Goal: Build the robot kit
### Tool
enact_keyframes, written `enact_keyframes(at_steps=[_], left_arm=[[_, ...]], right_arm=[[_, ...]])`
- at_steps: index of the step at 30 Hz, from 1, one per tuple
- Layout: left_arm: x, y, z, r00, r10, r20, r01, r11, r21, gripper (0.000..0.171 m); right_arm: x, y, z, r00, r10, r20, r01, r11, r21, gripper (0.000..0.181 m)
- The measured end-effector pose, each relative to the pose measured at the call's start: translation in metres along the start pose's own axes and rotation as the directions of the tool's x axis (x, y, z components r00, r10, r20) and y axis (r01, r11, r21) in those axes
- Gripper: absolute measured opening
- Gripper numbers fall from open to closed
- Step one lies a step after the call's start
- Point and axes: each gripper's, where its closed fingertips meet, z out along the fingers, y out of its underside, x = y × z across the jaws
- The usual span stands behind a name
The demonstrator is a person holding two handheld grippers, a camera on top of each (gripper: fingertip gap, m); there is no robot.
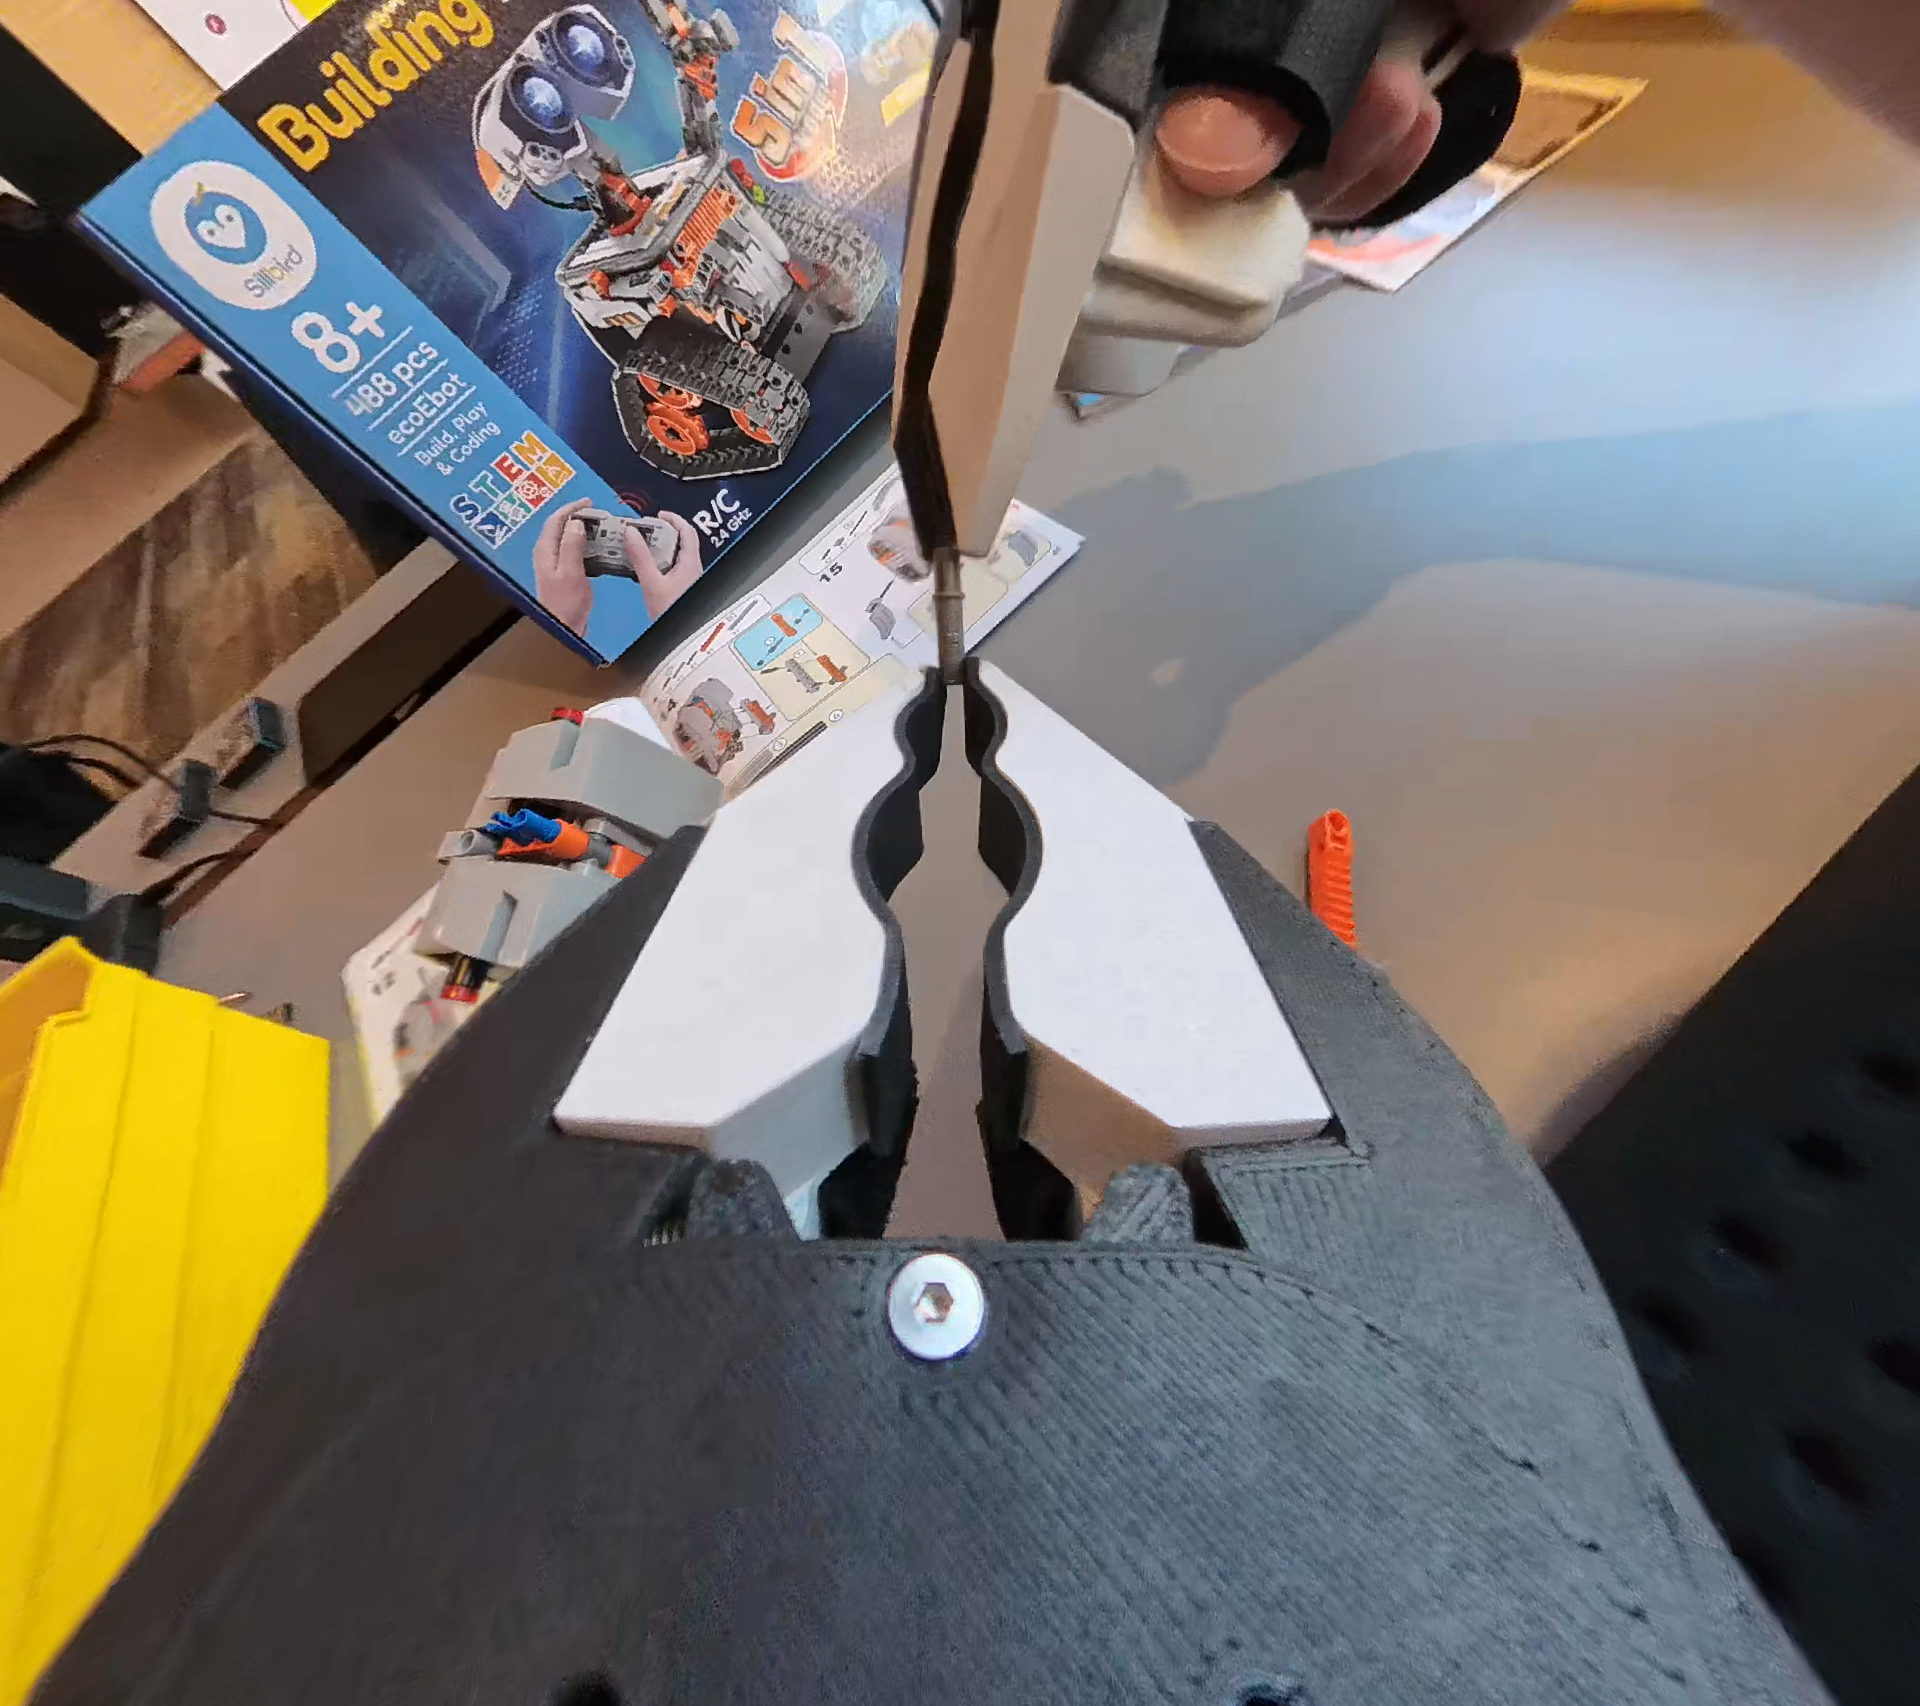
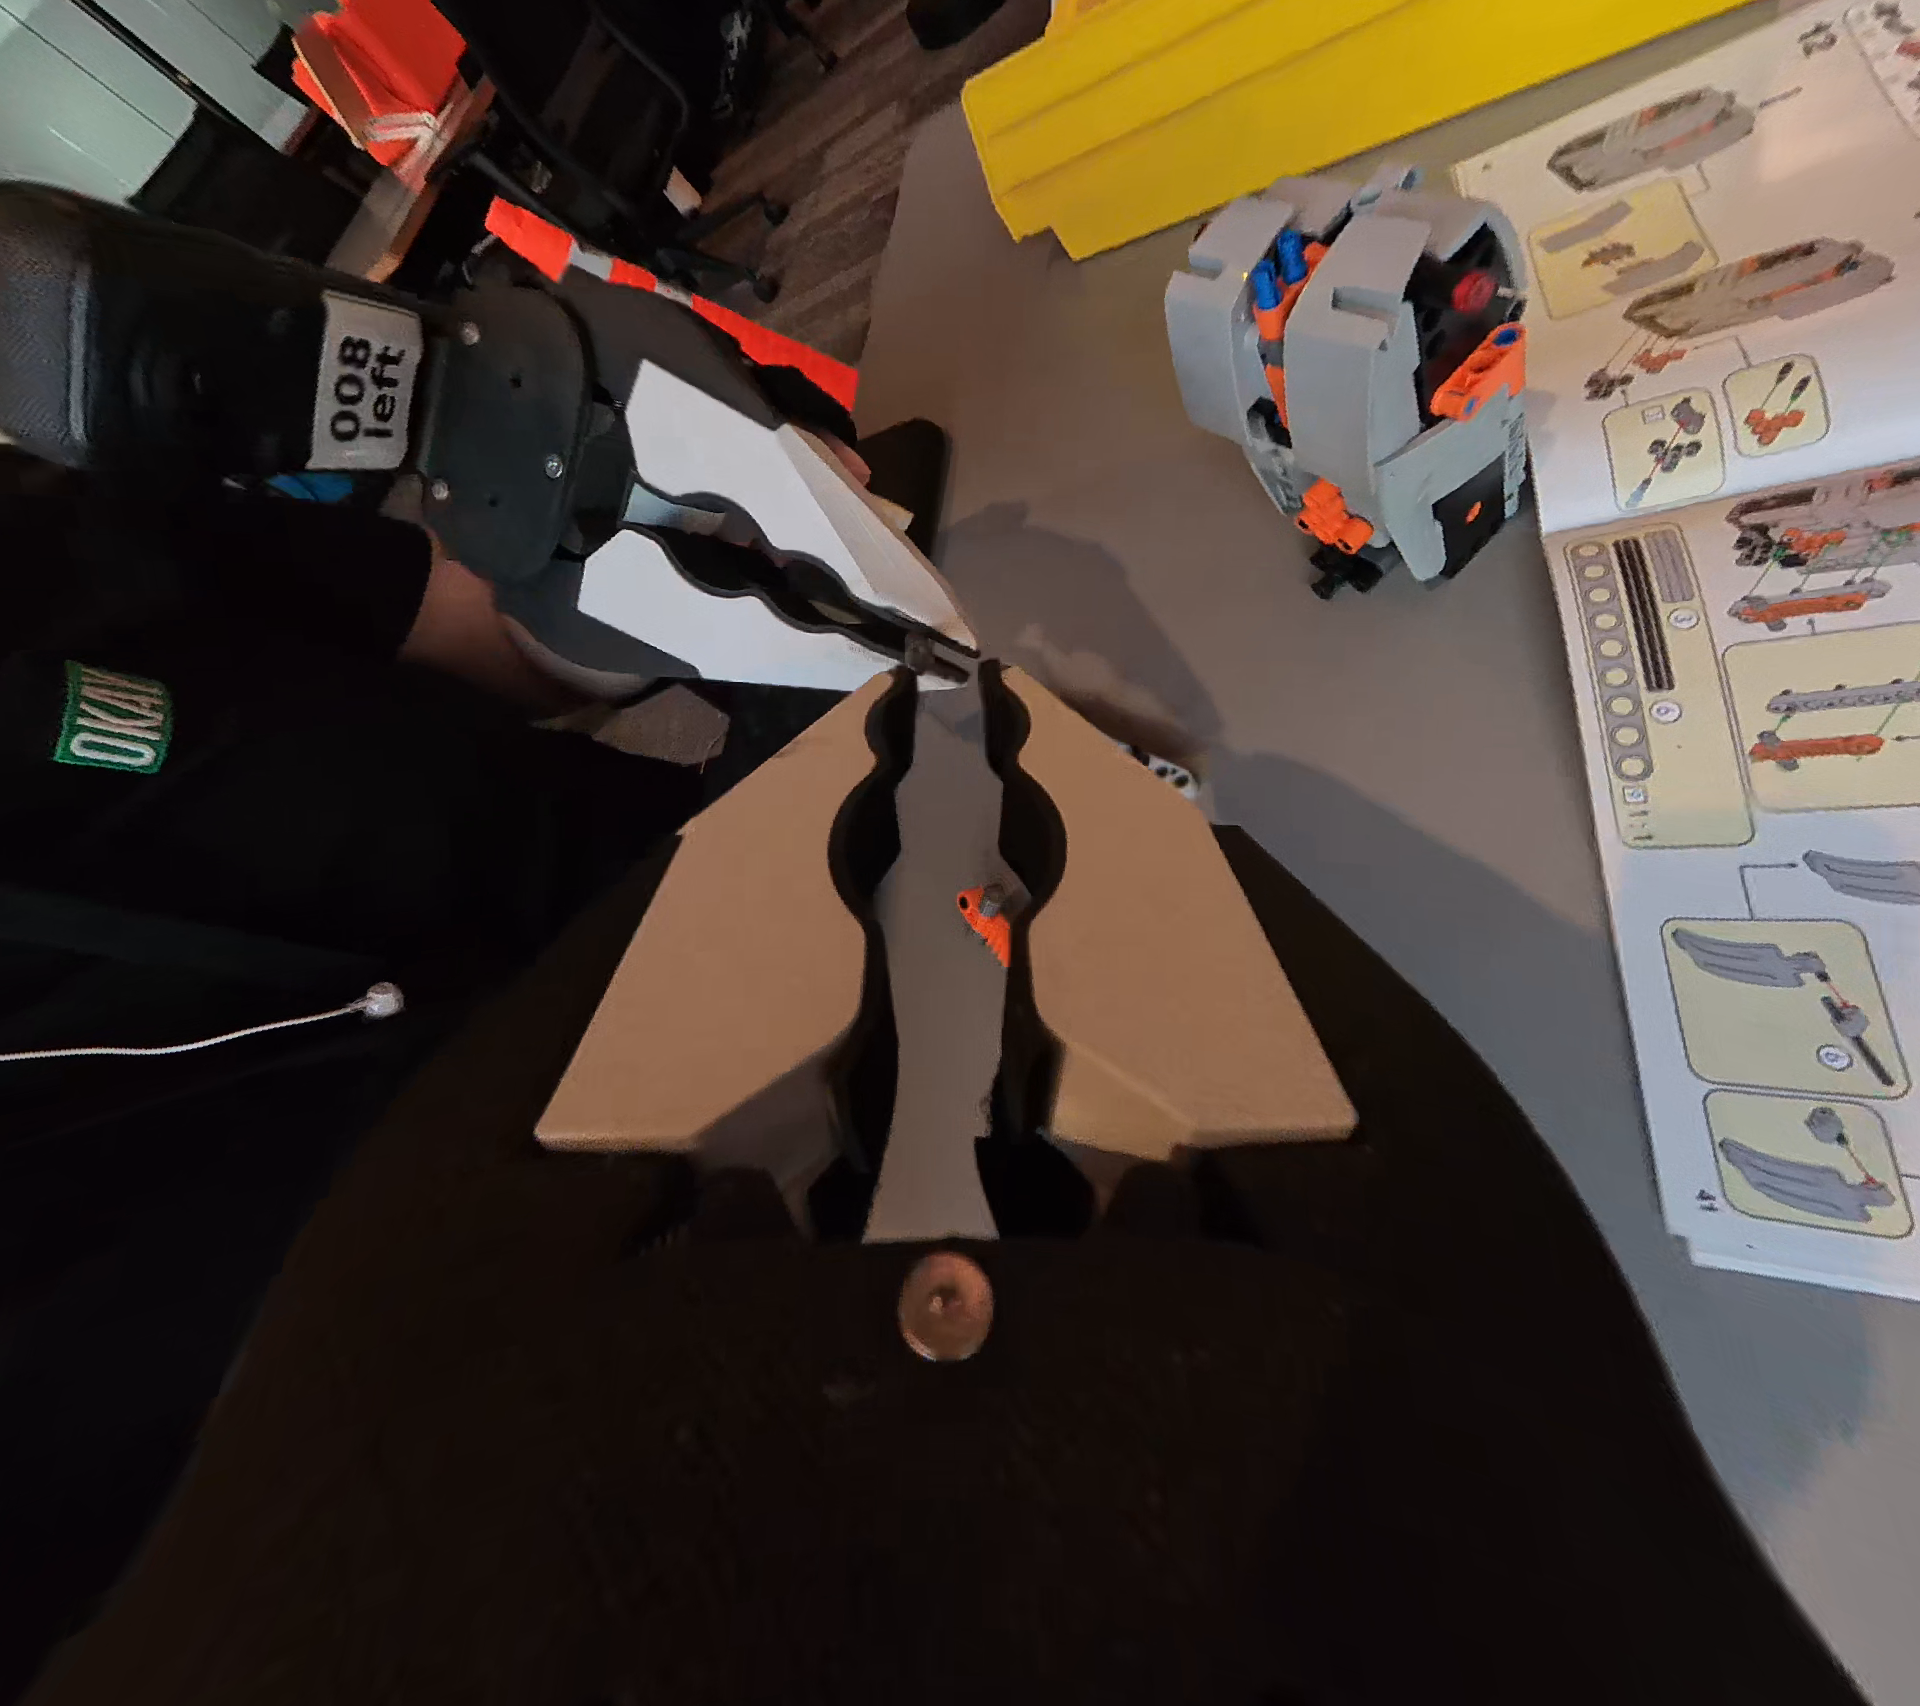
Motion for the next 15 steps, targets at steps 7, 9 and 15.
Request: enact_keyframes(at_steps=[7,9,15], left_arm=[[0.011,-0.03,-0.02,0.935,-0.258,-0.245,0.304,0.936,0.175,0.002],[0.018,-0.037,-0.025,0.886,-0.309,-0.347,0.386,0.905,0.18,0.001],[0.026,-0.039,-0.032,0.822,-0.342,-0.455,0.44,0.889,0.127,0.001]], right_arm=[[-0.046,-0.025,-0.017,0.915,-0.381,0.133,0.336,0.901,0.274,0.036],[-0.053,-0.024,-0.016,0.902,-0.4,0.16,0.349,0.897,0.271,0.029],[-0.055,-0.008,-0.015,0.835,-0.547,0.057,0.537,0.833,0.136,0.016]])
